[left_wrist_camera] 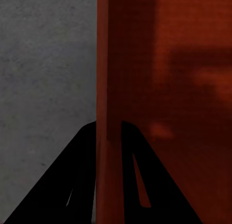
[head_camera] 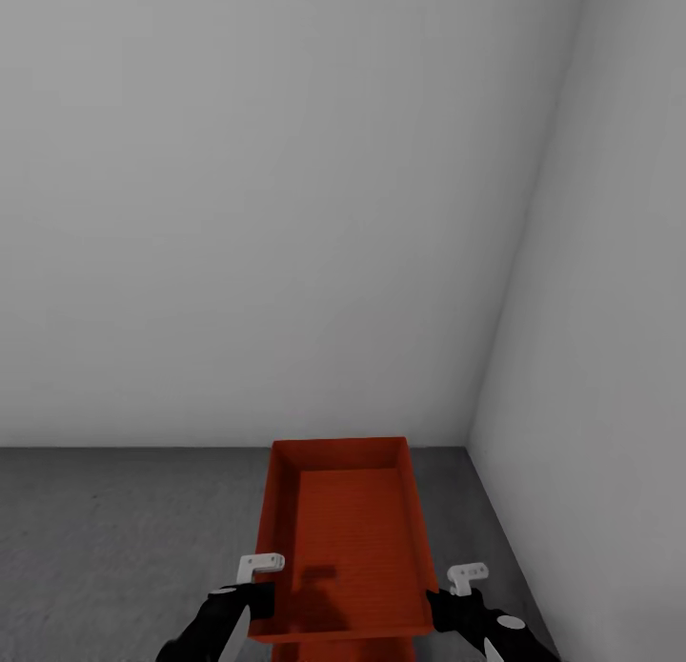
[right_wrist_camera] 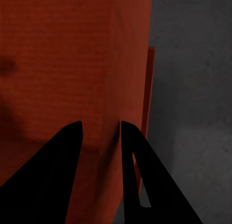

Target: Move the two storage containers from the living room to the garage. In the garage, place one container on the floor and stack the other container on top of it (either order is fine).

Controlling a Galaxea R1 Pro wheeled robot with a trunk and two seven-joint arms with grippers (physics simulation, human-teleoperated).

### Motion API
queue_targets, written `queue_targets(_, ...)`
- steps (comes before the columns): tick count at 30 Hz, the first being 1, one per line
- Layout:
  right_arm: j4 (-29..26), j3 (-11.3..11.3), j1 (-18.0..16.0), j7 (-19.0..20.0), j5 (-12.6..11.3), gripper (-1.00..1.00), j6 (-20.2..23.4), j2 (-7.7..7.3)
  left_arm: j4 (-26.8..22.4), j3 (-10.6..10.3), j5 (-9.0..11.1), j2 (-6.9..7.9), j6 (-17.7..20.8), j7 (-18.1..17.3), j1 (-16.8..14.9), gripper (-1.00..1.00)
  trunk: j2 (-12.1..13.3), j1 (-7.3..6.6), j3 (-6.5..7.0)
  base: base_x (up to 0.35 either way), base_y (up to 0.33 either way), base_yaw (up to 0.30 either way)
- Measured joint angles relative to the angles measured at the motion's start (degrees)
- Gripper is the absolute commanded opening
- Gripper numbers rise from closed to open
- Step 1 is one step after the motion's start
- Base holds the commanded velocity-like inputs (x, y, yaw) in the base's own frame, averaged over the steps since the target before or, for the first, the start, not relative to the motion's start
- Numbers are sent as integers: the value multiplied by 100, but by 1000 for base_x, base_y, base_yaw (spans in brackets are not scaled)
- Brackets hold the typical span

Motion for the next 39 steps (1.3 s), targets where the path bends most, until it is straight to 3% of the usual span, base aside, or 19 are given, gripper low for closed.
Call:
queue_targets(6,-1,5,0,-3,0,-100,0,-1,14,-3,13,3,-17,0,-1,-100,-162,89,-118,0,0,0)
queue_targets(15,-1,2,0,-5,3,-100,0,3,5,32,-30,-4,-10,-10,-1,-100,-162,88,-122,0,0,0)
queue_targets(25,0,26,0,-12,3,-100,0,-7,75,56,-16,-7,-84,-11,-1,-100,-162,90,-122,-246,0,0)
queue_targets(39,0,6,0,-8,-6,-100,-8,4,2,51,-52,-10,-15,-11,-1,-100,-162,88,-122,-15,0,0)
